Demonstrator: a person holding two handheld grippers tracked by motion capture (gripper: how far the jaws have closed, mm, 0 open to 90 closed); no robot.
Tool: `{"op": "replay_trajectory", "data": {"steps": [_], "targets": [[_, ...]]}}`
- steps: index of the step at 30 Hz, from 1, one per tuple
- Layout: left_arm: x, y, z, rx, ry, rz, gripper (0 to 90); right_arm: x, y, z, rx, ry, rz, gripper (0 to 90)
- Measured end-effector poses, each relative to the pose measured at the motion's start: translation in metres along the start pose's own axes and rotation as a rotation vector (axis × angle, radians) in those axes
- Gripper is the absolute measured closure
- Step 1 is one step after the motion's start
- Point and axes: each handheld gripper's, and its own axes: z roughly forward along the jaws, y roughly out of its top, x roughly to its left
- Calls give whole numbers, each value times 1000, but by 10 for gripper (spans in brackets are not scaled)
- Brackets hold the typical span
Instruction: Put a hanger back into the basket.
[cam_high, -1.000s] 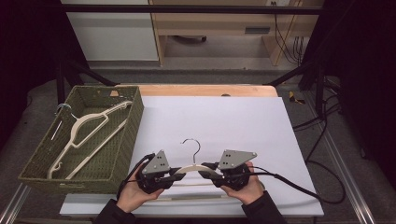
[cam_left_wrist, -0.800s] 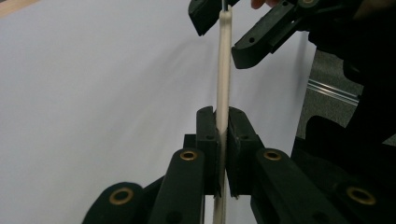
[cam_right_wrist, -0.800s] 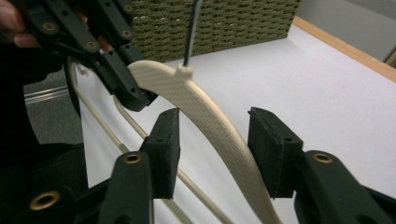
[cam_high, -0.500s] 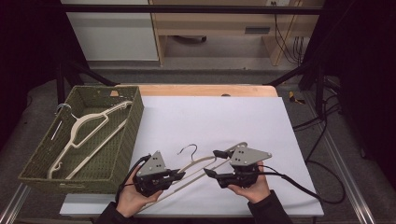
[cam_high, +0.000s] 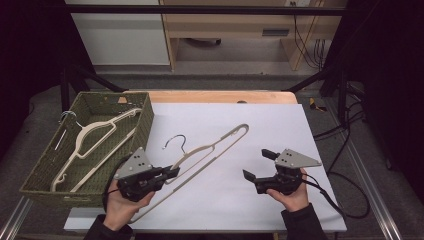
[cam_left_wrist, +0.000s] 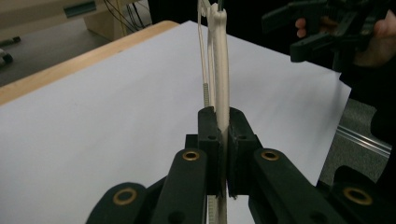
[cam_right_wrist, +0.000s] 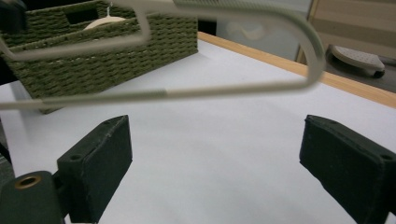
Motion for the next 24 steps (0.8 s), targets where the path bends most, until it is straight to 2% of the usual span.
{"op": "replay_trajectory", "data": {"steps": [5,12,17,24], "targets": [[13,16,-21,-23,19,-2,863,-9,-4,-4,10,-35,25,62],[46,33,-49,-36,33,-9,864,-15,-7,-7,14,-55,35,49],[68,38,-63,-20,75,-4,864,-18,-8,-9,11,-63,41,44],[104,37,-83,-24,108,-17,863,-20,-9,-10,9,-72,48,42]]}}
